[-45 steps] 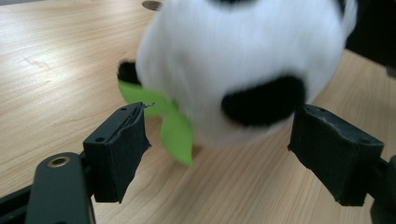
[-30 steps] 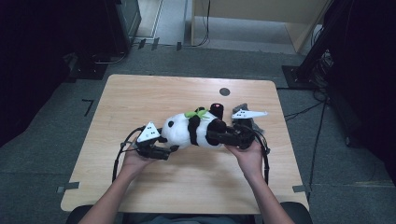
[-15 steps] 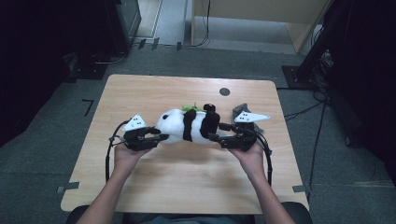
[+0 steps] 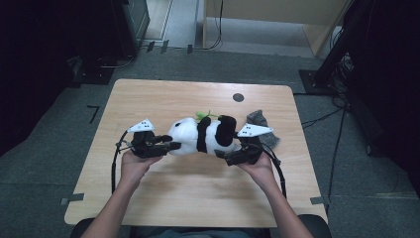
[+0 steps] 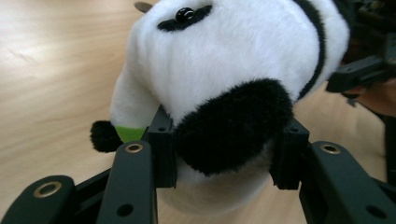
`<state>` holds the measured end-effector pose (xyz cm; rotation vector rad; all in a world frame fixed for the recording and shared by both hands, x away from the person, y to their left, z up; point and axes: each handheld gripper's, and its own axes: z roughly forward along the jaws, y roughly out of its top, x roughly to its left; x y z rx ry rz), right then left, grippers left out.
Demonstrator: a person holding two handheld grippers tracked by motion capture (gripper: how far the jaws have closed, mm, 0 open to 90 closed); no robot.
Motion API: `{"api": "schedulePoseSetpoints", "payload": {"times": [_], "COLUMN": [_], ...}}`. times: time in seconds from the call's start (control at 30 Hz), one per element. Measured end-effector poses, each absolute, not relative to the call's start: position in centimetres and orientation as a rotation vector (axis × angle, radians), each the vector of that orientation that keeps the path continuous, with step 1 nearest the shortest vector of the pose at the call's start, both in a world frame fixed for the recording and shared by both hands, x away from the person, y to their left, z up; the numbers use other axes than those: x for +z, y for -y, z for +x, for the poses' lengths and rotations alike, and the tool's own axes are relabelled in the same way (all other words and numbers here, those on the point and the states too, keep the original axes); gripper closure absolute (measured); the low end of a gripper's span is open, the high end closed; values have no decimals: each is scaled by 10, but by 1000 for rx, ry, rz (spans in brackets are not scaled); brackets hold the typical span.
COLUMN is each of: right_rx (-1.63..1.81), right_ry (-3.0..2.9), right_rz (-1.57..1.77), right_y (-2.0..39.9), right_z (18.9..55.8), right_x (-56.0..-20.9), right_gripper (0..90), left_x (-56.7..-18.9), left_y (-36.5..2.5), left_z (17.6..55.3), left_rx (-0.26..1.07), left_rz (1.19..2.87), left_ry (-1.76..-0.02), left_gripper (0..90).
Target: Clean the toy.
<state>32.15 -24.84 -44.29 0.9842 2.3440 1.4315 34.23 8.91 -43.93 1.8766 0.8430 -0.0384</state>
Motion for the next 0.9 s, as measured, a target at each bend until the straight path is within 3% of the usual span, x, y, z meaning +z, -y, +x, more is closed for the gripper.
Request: {"api": "schedulePoseSetpoints", "payload": {"times": [0.1, 0.23, 0.4, 0.53, 0.9], "right_rx": [1252, 1168, 1180, 1238, 1362], "right_ry": [-2335, -2325, -2319, -2333, -2239], "right_rz": [957, 994, 1047, 1116, 1285], "right_y": [237, 233, 235, 244, 268], "right_z": [318, 316, 316, 320, 318], "right_x": [-446, -449, -443, -441, -421], "right_gripper": [51, 209, 336, 368, 365], "left_x": [-438, -439, -442, -444, -455], "left_y": [-85, -82, -79, -78, -82], "left_z": [341, 339, 336, 333, 326], "left_rx": [-93, -58, 75, 100, 174], "left_rz": [1877, 1888, 1885, 1851, 1918], "left_ry": [-840, -842, -817, -819, -759], "left_gripper": [536, 514, 321, 179, 166]}}
